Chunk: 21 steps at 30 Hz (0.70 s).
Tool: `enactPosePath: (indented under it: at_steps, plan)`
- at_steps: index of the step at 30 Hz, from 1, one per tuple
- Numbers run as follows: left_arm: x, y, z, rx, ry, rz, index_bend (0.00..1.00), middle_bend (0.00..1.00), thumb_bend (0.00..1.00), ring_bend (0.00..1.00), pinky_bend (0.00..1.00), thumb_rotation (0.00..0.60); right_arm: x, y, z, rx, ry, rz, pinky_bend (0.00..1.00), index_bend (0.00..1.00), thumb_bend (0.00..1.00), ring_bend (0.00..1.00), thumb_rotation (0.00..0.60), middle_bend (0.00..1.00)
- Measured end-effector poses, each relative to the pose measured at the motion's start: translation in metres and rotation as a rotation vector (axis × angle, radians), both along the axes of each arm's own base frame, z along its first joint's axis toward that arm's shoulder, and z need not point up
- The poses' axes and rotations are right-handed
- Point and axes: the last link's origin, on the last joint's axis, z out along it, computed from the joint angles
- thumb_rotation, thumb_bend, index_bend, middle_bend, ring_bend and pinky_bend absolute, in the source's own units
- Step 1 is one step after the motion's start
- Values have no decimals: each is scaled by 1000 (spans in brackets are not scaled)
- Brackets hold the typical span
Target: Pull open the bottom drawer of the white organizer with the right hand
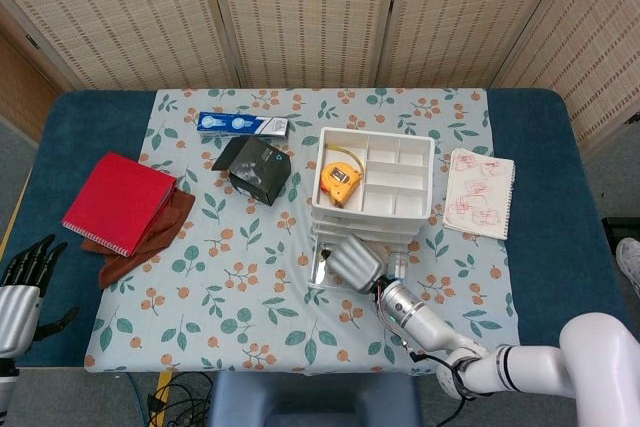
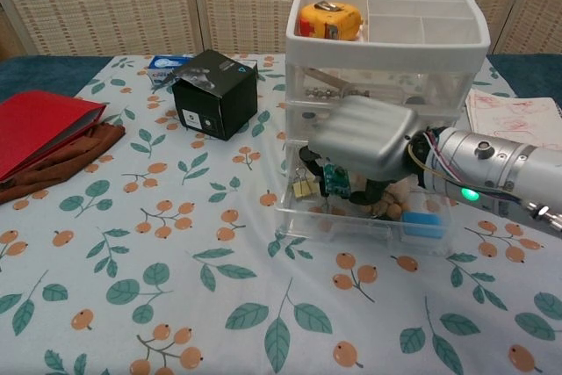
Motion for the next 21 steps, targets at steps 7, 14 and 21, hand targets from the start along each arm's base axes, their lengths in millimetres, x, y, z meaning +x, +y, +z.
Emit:
enactPosePath:
  at_steps: [7, 14, 21]
  plan:
    - [2, 1, -1, -5, -2, -9, 75, 9, 185, 52, 92, 600, 7, 13, 31, -36, -72, 29, 1000, 529, 424, 1000, 600, 921]
    - [5, 5, -4, -16, -5, -24, 75, 9, 185, 52, 92, 600, -14, 28, 77, -125, -126, -5, 1000, 531, 424, 1000, 600, 920]
    - [12, 7, -11, -35, -11, -47, 75, 9, 184, 52, 92, 600, -62, 48, 93, -142, -50, -99, 1000, 530, 424, 1000, 600, 914]
